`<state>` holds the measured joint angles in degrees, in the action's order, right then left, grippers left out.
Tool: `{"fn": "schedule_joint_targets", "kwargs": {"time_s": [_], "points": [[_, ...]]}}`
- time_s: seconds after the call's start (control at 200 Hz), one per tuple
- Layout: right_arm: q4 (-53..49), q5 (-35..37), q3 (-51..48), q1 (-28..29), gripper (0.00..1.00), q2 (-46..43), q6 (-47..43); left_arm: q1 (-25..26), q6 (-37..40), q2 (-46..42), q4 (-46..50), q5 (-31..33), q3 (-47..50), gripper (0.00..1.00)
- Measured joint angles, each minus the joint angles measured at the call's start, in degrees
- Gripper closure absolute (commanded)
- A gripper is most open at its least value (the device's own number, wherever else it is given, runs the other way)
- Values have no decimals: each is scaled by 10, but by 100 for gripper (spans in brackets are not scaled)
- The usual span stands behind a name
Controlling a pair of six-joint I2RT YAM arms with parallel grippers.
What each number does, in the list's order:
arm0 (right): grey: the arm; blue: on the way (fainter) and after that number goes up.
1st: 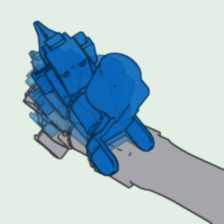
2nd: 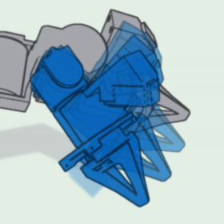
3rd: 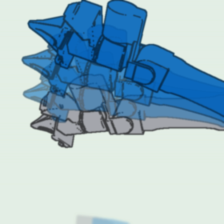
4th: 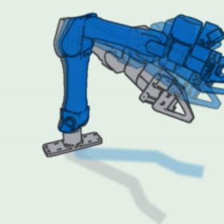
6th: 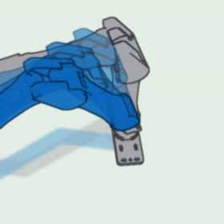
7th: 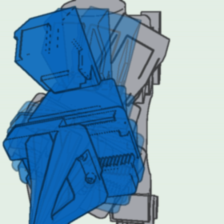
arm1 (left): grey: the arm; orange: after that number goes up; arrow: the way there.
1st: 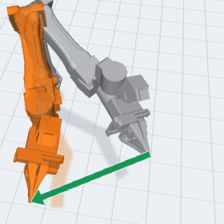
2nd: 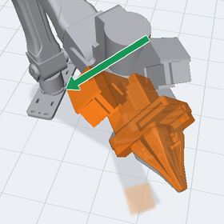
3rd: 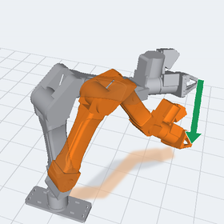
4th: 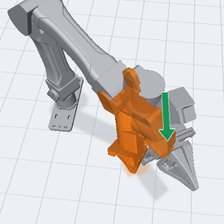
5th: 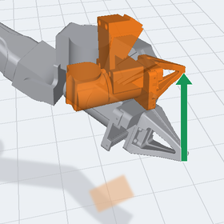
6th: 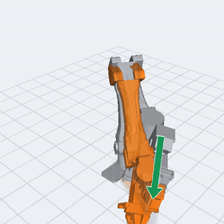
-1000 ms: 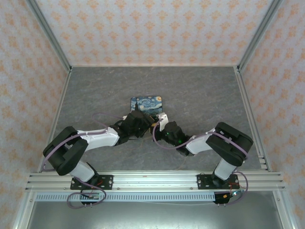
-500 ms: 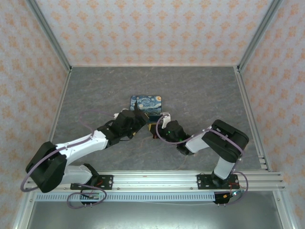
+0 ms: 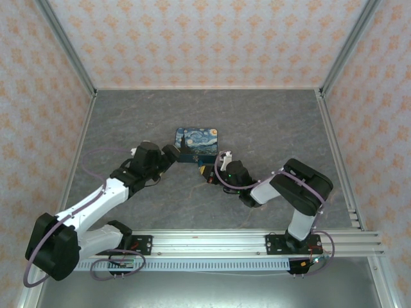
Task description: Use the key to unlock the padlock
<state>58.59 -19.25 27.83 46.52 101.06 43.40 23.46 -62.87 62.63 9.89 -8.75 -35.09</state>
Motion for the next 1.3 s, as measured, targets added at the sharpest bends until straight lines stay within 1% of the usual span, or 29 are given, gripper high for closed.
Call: {"fn": "schedule_joint_targets", "kwargs": {"time_s": [0.105, 0.265, 0.365, 0.41, 0.465, 0.576, 0.646, 0.746, 0.796, 0.866, 1.041, 1.186, 1.301], "points": [[7, -6, 0, -2, 100, 12, 14, -18, 15, 3, 8, -9, -3, 7], [16, -14, -1, -10, 98, 40, 41, -33, 34, 23, 10, -20, -12, 6], [19, -16, -5, -13, 94, 49, 49, -46, 45, 47, 8, -33, -18, 5], [20, -16, -7, -13, 90, 49, 49, -52, 50, 59, 6, -40, -21, 4], [21, -13, -10, -13, 83, 49, 49, -59, 60, 78, 4, -45, -27, 4], [8, -7, -18, -13, 71, 40, 42, -67, 78, 112, -1, -57, -49, 3], [-10, 0, -23, -13, 64, 16, 30, -69, 91, 134, -6, -62, -67, 3], [-27, 10, -35, -14, 48, -21, 9, -71, 108, 168, -17, -75, -95, 3], [-32, 9, -39, -16, 43, -37, -3, -74, 117, 186, -20, -80, -108, 3], [-36, -2, -40, -22, 38, -53, -26, -74, 126, 212, -26, -86, -125, 4], [-33, -44, -34, -38, 31, -56, -60, -74, 143, 272, -43, -103, -152, 8], [-28, -63, -7, -38, 30, -23, -73, -74, 153, 318, -51, -122, -175, 18], [-24, -67, 20, -38, 24, 13, -75, -75, 155, 333, -67, -136, -184, 22]]}}
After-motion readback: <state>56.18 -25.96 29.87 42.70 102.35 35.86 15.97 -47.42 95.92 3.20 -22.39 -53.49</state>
